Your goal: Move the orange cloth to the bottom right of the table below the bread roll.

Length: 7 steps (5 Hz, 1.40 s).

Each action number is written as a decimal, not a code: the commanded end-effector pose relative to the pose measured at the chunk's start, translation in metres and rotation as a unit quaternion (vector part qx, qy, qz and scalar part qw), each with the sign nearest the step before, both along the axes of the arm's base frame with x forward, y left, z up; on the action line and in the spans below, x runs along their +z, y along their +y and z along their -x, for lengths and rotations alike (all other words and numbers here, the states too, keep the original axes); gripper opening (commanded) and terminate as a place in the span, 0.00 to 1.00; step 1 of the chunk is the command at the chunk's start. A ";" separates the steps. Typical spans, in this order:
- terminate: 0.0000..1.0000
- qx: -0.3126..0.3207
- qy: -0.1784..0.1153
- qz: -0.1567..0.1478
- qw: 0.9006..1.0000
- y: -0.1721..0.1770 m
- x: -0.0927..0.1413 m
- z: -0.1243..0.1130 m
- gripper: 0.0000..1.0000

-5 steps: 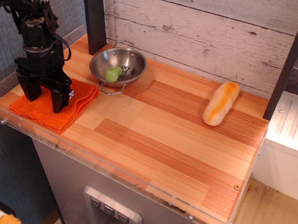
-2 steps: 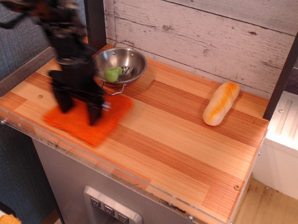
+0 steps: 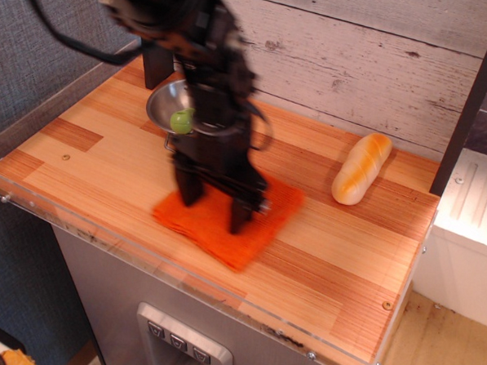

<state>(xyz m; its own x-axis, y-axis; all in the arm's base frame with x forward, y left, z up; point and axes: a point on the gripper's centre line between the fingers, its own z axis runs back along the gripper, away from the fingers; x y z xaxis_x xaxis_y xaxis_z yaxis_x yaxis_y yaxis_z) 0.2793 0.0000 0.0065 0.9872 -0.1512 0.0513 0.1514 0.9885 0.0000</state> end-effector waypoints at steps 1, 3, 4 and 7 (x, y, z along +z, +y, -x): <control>0.00 0.057 -0.020 -0.008 0.998 -0.034 0.017 0.007 1.00; 0.00 0.160 -0.033 0.006 0.987 -0.050 0.025 0.007 1.00; 0.00 0.153 -0.037 0.007 0.988 -0.058 0.031 0.001 1.00; 0.00 0.078 -0.050 -0.004 0.996 -0.029 0.099 0.009 1.00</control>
<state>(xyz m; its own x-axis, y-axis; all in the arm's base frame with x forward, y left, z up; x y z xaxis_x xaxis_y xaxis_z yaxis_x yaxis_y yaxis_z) 0.2645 -0.0276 0.0919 0.9957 -0.0009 0.0927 -0.0012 0.9997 0.0224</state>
